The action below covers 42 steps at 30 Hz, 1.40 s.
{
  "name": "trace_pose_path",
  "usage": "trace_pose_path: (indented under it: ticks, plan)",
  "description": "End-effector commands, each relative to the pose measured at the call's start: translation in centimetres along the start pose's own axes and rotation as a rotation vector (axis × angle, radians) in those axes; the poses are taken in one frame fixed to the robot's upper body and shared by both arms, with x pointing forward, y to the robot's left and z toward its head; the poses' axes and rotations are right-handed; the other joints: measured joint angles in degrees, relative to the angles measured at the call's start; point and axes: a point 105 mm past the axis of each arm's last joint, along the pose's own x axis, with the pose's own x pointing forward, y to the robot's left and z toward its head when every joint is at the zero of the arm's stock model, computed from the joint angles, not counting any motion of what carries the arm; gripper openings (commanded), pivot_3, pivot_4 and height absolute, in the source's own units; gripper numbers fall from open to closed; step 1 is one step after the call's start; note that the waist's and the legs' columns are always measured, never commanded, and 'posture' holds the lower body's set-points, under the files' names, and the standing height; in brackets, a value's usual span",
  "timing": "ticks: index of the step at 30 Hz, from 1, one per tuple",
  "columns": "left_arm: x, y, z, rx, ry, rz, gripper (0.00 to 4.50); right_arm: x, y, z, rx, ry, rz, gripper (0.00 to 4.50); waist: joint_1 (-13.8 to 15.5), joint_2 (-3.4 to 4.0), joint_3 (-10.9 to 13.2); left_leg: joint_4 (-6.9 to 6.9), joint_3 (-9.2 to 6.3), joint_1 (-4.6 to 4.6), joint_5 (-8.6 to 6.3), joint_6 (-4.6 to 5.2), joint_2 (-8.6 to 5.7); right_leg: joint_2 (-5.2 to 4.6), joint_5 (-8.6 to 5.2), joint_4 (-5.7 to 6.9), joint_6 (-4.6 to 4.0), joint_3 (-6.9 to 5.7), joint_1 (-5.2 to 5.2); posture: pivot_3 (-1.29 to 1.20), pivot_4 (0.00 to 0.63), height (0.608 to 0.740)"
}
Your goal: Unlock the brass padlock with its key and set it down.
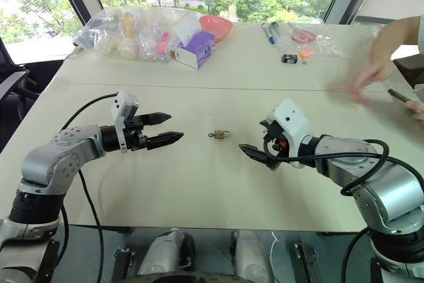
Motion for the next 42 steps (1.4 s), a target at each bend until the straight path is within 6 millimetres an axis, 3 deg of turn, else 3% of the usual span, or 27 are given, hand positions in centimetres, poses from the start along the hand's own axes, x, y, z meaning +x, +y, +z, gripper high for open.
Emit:
trace_pose_path:
  ticks: [1, 15, 19, 22, 26, 31, 34, 42]
  plan:
    - [-0.6, -0.7, 1.0, 0.021, -0.023, -0.043, 4.46, -0.2, -0.2, 0.7, -0.04, -0.024, -0.012, 4.5, 0.0, 0.0, 0.0, 0.0, 0.0, 0.0, 0.0, 0.0, 0.0, 0.0, 0.0, 0.0, 0.0, 0.0, 0.0, 0.0, 0.15, 0.734]
    - [-0.9, 0.6, 0.3, 0.088, 0.04, -0.015, 4.46, 0.0, -0.5, 0.8, -0.066, -0.011, -0.005, 4.5, 0.0, 0.0, 0.0, 0.0, 0.01, 0.0, 0.0, 0.0, 0.0, 0.01, 0.0, 0.0, 0.0, 0.0, 0.0, 0.0, 0.15, 0.734]
    - [-1.3, 1.3, 1.3, 0.143, 0.06, -0.03, 4.46, 0.4, -2.2, 2.1, -0.141, -0.008, -0.054, 4.5, 0.0, 0.0, 0.0, 0.02, 0.04, 0.0, 0.0, 0.0, 0.0, 0.01, 0.0, 0.0, 0.0, 0.0, -0.02, 0.0, 0.15, 0.734]
    - [-2.4, 1.7, 1.6, 0.196, 0.146, -0.088, 4.46, 2.1, -1.9, 3.1, -0.177, 0.003, 0.016, 4.5, -0.2, 0.0, 0.0, 0.0, 0.03, 0.0, 0.0, 0.0, 0.0, 0.04, 0.0, 0.02, -0.01, -0.01, -0.05, 0.0, 0.15, 0.734]
    - [-3.0, 2.2, 3.1, 0.236, 0.179, -0.127, 4.46, 6.0, -0.4, 3.3, -0.114, 0.048, 0.152, 4.5, -0.3, 0.0, 0.0, -0.01, 0.06, 0.01, 0.0, -0.01, 0.03, 0.08, -0.01, 0.05, -0.01, 0.0, -0.08, 0.0, 0.15, 0.734]
    - [-3.3, 2.0, 3.4, 0.251, 0.193, -0.144, 4.46, 9.1, 0.1, 1.7, -0.25, 0.135, 0.26, 4.5, 0.2, 0.01, 0.0, 0.01, 0.12, -0.13, 0.03, -0.05, -0.01, 0.02, -0.01, -0.02, -0.01, -0.01, -0.13, 0.0, 0.15, 0.734]
    - [-3.1, 1.9, 2.7, 0.245, 0.194, -0.134, 4.46, 10.4, -0.1, 1.5, -0.338, 0.173, 0.303, 4.5, -0.1, 0.01, 0.0, 0.07, 0.18, -0.15, 0.06, -0.11, -0.06, -0.06, 0.0, -0.06, 0.0, 0.02, -0.13, 0.0, 0.15, 0.734]
    - [-2.8, 1.3, 1.3, 0.218, 0.191, -0.098, 4.46, 12.3, -0.6, 0.3, -0.342, 0.218, 0.402, 4.5, -0.1, 0.02, 0.0, 0.05, 0.19, -0.12, 0.13, -0.23, 0.04, 0.04, 0.0, 0.04, 0.01, 0.01, -0.17, 0.0, 0.15, 0.734]
